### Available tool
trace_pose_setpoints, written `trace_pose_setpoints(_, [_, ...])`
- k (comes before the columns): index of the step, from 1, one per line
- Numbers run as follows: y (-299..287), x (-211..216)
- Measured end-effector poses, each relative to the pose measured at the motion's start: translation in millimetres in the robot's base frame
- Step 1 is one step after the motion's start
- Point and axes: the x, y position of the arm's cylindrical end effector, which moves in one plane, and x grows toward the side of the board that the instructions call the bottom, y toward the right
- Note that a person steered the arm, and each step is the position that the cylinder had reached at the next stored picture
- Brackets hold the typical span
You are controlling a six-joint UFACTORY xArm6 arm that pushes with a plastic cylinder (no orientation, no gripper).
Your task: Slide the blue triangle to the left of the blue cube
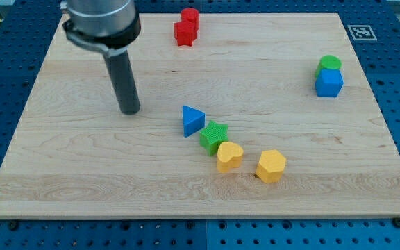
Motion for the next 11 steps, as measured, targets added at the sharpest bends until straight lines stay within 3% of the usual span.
trace_pose_setpoints(2, [67,6])
trace_pose_setpoints(6, [115,36])
trace_pose_setpoints(11, [136,0])
